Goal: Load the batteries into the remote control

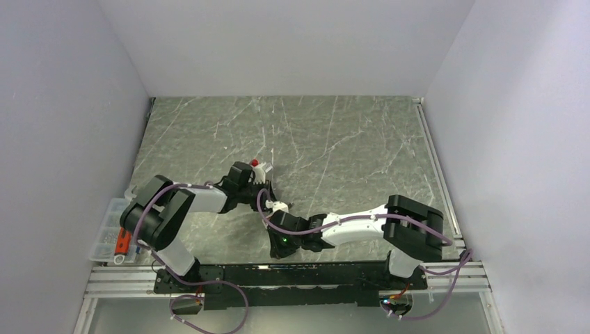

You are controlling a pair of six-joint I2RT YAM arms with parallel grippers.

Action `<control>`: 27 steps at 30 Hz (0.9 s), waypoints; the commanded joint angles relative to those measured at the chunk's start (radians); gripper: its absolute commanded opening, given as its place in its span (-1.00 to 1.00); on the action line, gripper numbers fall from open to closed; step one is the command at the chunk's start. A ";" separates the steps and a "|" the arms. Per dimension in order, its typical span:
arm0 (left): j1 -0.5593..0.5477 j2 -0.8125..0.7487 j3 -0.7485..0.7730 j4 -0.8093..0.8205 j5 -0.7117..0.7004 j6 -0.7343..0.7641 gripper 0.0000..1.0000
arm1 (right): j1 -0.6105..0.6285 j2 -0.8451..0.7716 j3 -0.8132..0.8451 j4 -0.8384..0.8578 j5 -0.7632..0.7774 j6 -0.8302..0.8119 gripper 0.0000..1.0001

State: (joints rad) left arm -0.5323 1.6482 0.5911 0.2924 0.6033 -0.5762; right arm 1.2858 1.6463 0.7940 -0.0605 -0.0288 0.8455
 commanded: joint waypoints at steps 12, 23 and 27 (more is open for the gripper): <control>0.000 -0.200 -0.079 -0.121 -0.055 0.048 -0.55 | 0.005 -0.038 -0.033 -0.099 0.152 0.026 -0.83; 0.000 -0.266 -0.086 -0.145 -0.078 0.042 -0.51 | 0.003 -0.086 -0.131 -0.114 0.173 0.059 -0.83; 0.000 -0.274 -0.060 -0.161 -0.086 0.040 -0.41 | 0.003 -0.120 -0.157 -0.142 0.208 0.072 -0.83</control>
State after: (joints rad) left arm -0.5323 1.4048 0.4896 0.1455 0.5327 -0.5560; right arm 1.2877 1.5414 0.6922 -0.0776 0.1070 0.9077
